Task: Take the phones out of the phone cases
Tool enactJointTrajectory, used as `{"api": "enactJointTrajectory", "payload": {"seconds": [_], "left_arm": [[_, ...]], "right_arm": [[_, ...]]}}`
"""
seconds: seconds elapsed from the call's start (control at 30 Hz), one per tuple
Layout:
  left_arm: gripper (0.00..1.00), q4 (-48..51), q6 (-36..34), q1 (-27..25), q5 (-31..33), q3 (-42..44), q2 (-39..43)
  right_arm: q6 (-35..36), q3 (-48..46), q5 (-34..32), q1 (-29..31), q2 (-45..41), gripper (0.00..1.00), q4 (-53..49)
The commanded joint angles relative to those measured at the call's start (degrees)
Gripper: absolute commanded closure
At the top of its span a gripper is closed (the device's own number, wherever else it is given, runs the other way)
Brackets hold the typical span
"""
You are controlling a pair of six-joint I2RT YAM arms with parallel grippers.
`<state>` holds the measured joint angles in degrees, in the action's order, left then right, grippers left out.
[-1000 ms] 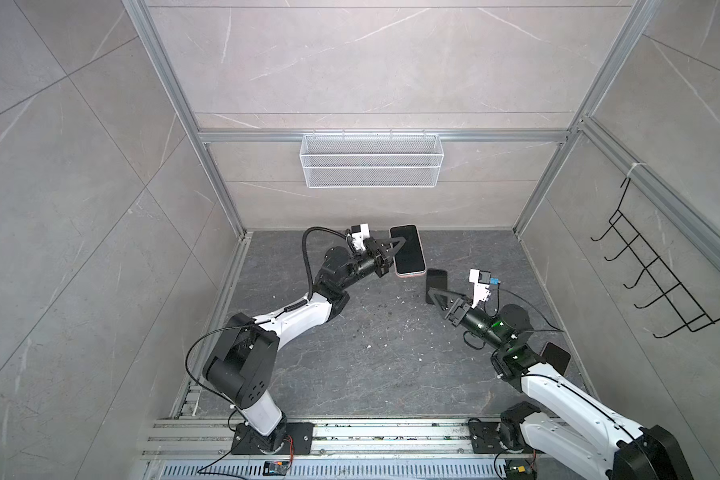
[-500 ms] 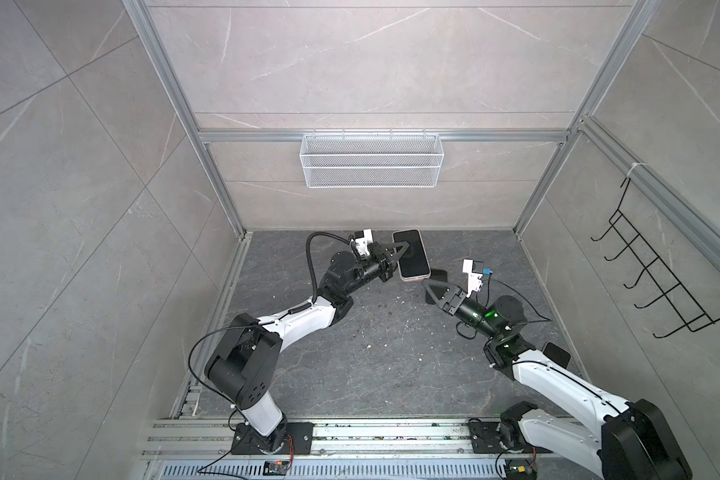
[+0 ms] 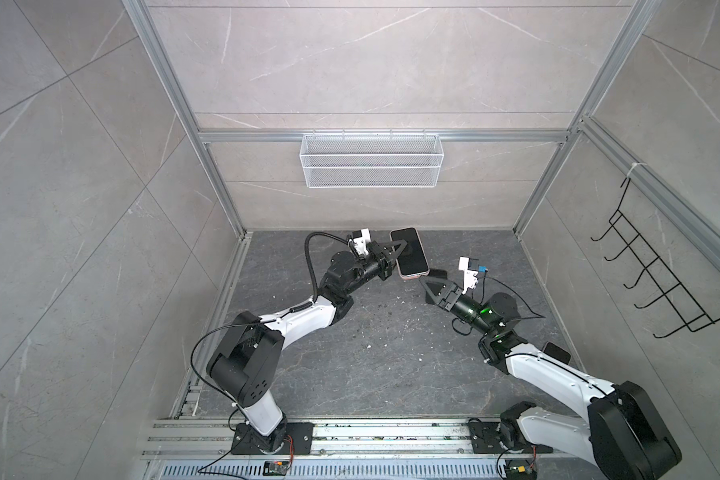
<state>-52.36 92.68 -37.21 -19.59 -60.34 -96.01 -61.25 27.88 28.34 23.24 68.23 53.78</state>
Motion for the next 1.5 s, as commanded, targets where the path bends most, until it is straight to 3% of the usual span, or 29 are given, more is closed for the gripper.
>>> {"api": "enactJointTrajectory", "payload": {"seconds": [0.0, 0.13, 0.3, 0.5, 0.57, 0.63, 0.7, 0.8, 0.97, 1.1, 1.27, 1.37, 1.47], "left_arm": [[1.00, -6.94, -2.21, -2.63, -3.39, -2.71, 1.23], [1.00, -5.48, -3.95, -3.35, -4.16, -1.58, 1.94], [1.00, -5.77, -4.44, -3.48, -4.39, -0.66, 2.58], [0.98, -2.44, -4.44, -2.88, -2.99, 2.92, 2.17], [0.57, -0.28, -5.07, -2.60, -2.32, 4.21, 2.05], [0.39, 2.85, -7.49, -2.53, -2.80, 4.29, 1.96], [0.31, 8.19, -11.05, -2.26, -2.66, 4.43, 2.90], [0.25, 16.80, -18.16, -2.08, -1.65, 4.57, 5.30], [0.23, 31.59, -34.60, -2.23, 0.75, 2.91, 8.63], [0.22, 41.05, -50.64, -4.98, 3.35, 1.37, 12.50], [0.22, 53.43, -71.39, -12.00, 5.18, -2.16, 14.85], [0.22, 60.96, -80.20, -16.05, 8.21, -5.05, 13.90], [0.23, 65.69, -84.53, -18.47, 12.01, -7.44, 11.80]], "right_arm": [[-2.84, 1.92, -1.87, 0.03, 2.08, 0.41, 3.08], [-5.78, 1.66, -1.75, -0.73, 4.04, 0.44, 6.14], [-8.55, 0.45, -1.73, -1.31, 5.83, 0.55, 8.86], [-11.52, -0.08, 0.59, -1.40, 4.32, 0.92, 7.70], [-12.02, -0.88, -1.01, -1.26, 1.94, 1.00, 1.75], [-12.22, -2.48, -2.59, -1.26, -0.76, 1.00, -1.50], [-11.21, -3.18, -3.64, -1.23, -4.03, 1.00, -7.76], [-8.21, -3.39, -4.71, -1.19, -8.15, 1.00, -19.58], [-6.77, -5.32, -5.87, -0.97, -10.72, 1.00, -27.87], [-7.04, -6.43, -6.84, -0.60, -9.95, 1.00, -30.32], [-6.91, -5.87, -7.41, 0.36, -6.62, 1.00, -30.41], [-6.72, -5.25, -7.85, 1.22, -4.79, 1.00, -30.36], [-6.91, -5.04, -8.02, 2.08, -3.45, 1.00, -29.61]]}}
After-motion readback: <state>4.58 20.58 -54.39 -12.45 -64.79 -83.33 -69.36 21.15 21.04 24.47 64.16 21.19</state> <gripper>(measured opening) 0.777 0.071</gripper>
